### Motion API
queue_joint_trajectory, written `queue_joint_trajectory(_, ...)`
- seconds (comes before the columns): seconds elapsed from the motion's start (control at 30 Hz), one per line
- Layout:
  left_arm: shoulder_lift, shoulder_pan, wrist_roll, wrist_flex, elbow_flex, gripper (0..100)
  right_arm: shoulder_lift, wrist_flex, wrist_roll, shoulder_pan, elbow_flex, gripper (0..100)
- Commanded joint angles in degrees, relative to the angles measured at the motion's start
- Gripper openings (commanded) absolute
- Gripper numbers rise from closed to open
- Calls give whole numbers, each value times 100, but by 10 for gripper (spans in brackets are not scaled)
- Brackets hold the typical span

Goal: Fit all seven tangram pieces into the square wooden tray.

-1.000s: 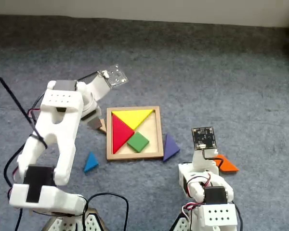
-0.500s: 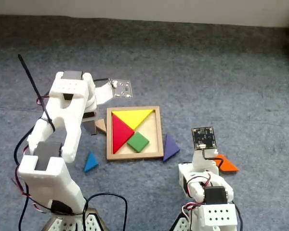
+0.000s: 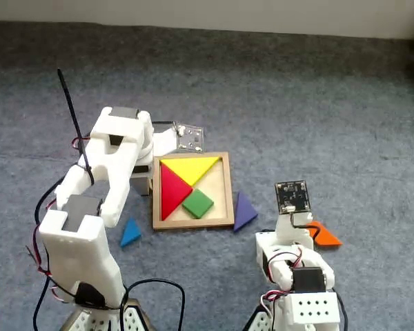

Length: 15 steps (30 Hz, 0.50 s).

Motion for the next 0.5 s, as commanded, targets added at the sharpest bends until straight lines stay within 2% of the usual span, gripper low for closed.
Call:
queue_joint_trajectory(0.0, 189, 119, -299, -211, -224, 245, -40, -110, -9, 75, 462, 6)
queue_joint_trajectory(0.2, 330, 84, -273, -211, -224, 244, -40, -110, -9, 75, 462, 6)
queue_joint_trajectory(0.47, 321, 101, -273, -176, -215, 122, -40, -110, -9, 75, 462, 6)
